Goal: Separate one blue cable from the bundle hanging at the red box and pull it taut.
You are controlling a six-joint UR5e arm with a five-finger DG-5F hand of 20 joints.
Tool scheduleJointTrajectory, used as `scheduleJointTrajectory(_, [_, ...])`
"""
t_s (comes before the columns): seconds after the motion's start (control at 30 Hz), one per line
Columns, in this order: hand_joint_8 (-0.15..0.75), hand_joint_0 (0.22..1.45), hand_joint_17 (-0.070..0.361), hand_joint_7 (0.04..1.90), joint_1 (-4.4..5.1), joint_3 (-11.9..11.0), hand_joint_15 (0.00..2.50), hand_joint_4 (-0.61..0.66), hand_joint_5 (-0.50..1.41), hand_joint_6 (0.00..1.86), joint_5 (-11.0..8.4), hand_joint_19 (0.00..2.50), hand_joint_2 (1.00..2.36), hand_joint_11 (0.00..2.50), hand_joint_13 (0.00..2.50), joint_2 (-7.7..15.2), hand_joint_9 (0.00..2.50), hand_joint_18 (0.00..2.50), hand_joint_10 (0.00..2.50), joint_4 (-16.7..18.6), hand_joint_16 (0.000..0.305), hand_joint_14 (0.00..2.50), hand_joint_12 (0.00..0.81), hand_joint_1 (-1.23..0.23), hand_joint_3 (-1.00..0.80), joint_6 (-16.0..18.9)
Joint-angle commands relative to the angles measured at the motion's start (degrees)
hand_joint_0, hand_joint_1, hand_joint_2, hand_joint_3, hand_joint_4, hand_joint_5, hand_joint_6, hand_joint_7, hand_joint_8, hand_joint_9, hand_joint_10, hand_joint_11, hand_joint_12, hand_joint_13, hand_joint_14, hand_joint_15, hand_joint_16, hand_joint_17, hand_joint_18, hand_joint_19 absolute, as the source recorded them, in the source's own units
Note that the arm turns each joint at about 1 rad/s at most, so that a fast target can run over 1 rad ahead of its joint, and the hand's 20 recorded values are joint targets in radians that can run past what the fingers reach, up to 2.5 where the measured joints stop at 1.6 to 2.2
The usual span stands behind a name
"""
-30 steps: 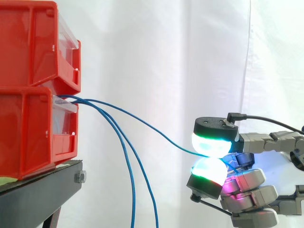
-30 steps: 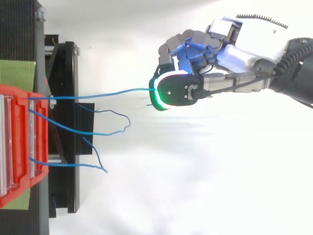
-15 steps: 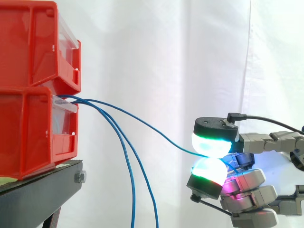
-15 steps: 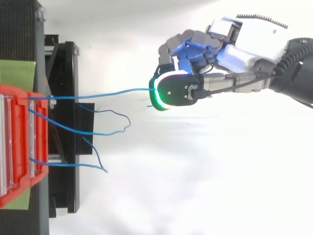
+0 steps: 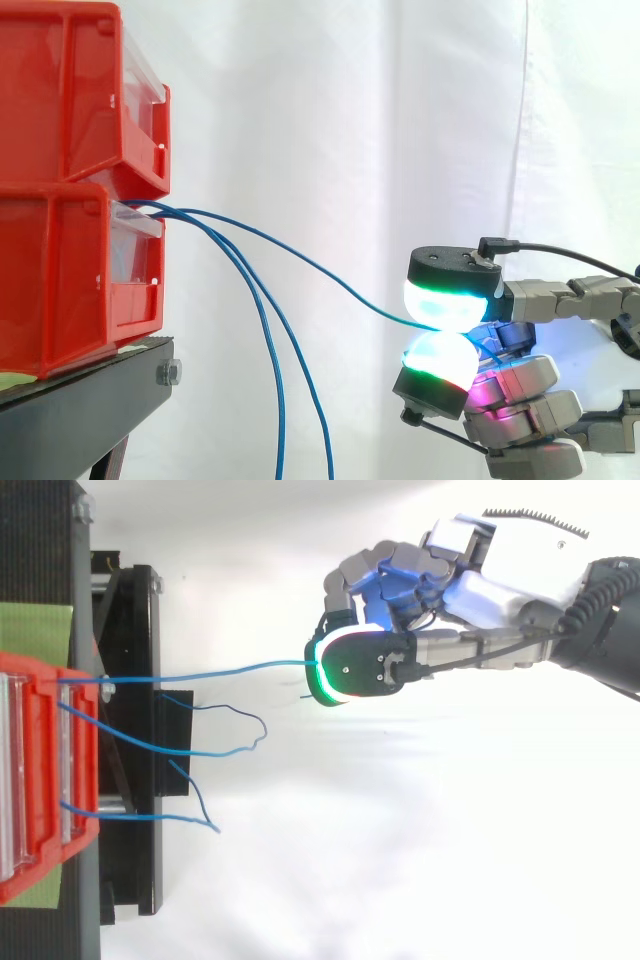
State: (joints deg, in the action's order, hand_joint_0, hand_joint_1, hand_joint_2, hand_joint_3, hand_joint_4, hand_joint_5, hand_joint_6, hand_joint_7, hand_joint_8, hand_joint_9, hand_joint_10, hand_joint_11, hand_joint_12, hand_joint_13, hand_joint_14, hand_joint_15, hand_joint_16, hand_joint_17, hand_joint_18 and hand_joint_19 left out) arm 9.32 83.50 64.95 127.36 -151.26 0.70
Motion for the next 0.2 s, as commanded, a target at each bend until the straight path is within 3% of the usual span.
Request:
scheduleJointTrajectory(0.0, [0.297,0.78,0.085,1.26,0.00,0.0,1.26,0.16,-0.23,0.97,0.00,1.90,1.15,0.88,0.61,0.0,0.52,1.10,2.50,0.0,0.038,2.50,0.342,-0.66,0.16,0.0])
scheduleJointTrajectory(0.17, [0.298,0.79,0.083,1.27,0.00,0.0,1.25,0.16,-0.23,0.97,0.00,1.92,1.14,0.91,0.61,0.0,0.52,1.10,2.50,0.0,0.037,2.50,0.342,-0.66,0.16,0.0])
